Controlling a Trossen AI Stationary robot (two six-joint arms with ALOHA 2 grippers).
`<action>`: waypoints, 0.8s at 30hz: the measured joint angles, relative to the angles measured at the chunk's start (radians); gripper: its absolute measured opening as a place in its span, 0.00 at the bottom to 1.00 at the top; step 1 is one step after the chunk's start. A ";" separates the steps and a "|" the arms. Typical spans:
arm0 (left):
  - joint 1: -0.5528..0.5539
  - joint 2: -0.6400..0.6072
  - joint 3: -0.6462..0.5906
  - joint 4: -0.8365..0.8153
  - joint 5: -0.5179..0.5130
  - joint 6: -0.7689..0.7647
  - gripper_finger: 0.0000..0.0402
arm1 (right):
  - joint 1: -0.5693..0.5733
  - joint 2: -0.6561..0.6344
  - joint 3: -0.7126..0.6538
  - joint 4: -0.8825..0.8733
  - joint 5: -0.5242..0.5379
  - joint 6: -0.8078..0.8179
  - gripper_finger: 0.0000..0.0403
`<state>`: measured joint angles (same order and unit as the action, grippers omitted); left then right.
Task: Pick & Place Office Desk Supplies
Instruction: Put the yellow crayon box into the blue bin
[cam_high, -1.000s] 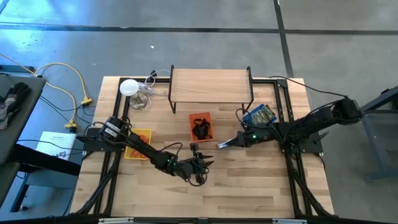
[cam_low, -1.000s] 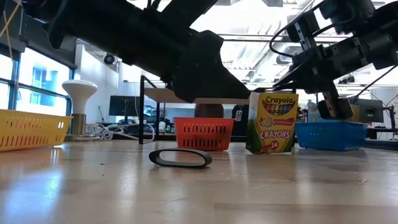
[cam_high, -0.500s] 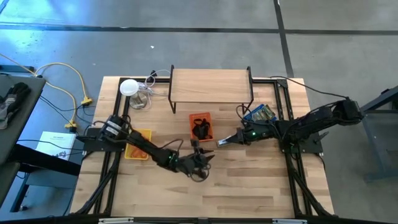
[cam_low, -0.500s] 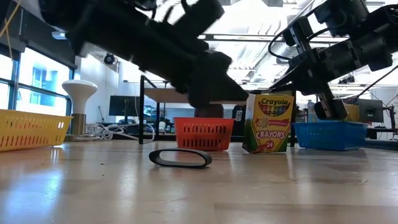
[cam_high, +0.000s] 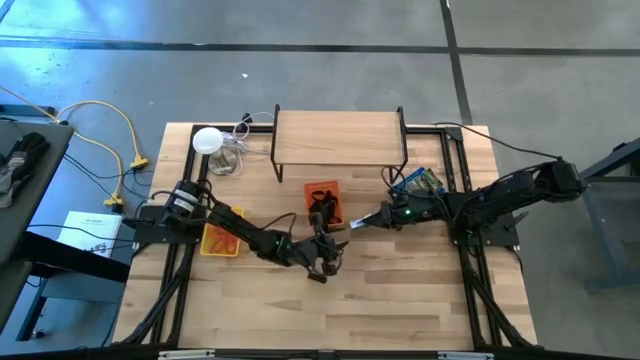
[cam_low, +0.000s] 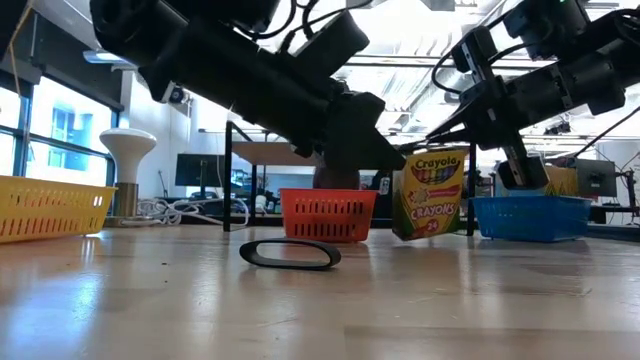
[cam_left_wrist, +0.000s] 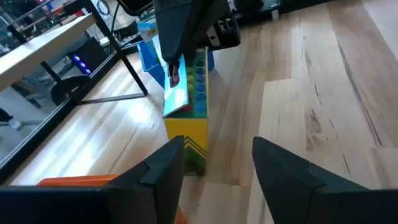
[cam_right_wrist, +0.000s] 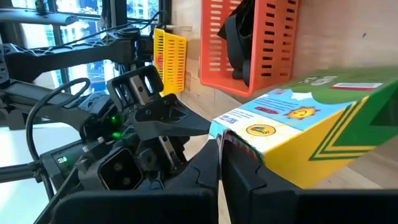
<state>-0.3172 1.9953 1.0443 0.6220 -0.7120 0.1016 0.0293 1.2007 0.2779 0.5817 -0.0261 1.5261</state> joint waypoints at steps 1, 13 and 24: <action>0.004 0.000 0.000 0.000 0.001 -0.008 0.46 | -0.005 0.000 0.000 0.001 0.000 0.000 0.01; 0.063 0.000 0.000 0.000 0.007 -0.087 0.47 | -0.013 0.000 0.000 0.006 -0.022 0.000 0.01; 0.058 0.000 0.000 -0.014 0.094 -0.122 0.47 | -0.013 0.000 0.000 0.006 -0.018 0.000 0.01</action>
<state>-0.2593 1.9953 1.0443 0.6079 -0.6178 -0.0199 0.0166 1.2007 0.2779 0.5880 -0.0441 1.5257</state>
